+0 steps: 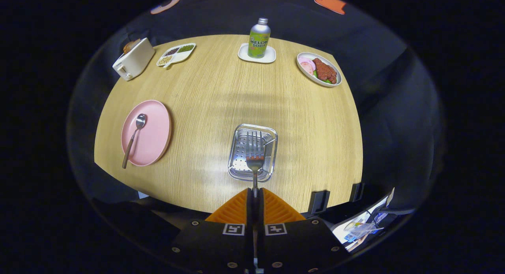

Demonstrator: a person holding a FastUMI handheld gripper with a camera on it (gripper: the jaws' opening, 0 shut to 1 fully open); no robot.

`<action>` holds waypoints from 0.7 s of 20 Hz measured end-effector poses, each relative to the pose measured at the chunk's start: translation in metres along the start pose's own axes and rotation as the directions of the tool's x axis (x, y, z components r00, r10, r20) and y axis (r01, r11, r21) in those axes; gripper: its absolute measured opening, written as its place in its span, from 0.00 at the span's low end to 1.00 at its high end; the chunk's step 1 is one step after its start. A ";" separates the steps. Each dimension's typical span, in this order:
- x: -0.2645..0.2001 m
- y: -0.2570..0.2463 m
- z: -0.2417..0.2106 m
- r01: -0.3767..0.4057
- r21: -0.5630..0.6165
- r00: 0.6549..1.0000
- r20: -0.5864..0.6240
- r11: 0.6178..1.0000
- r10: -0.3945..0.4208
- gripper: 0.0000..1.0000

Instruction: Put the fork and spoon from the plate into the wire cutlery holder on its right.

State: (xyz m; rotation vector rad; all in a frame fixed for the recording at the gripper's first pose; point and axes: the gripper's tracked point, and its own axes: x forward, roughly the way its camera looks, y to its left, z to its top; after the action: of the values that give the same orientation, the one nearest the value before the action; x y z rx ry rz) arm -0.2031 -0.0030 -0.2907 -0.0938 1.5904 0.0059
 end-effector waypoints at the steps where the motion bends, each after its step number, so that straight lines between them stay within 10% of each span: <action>1: 0.002 -0.001 -0.001 -0.009 -0.002 1.000 -0.016 1.000 0.008 0.04; 14: 0.032 -0.004 0.015 -0.057 0.003 0.996 -0.062 0.998 0.057 0.08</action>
State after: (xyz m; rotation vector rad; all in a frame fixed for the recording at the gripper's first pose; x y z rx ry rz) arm -0.1886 -0.0083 -0.3227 -0.0477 1.6552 0.0473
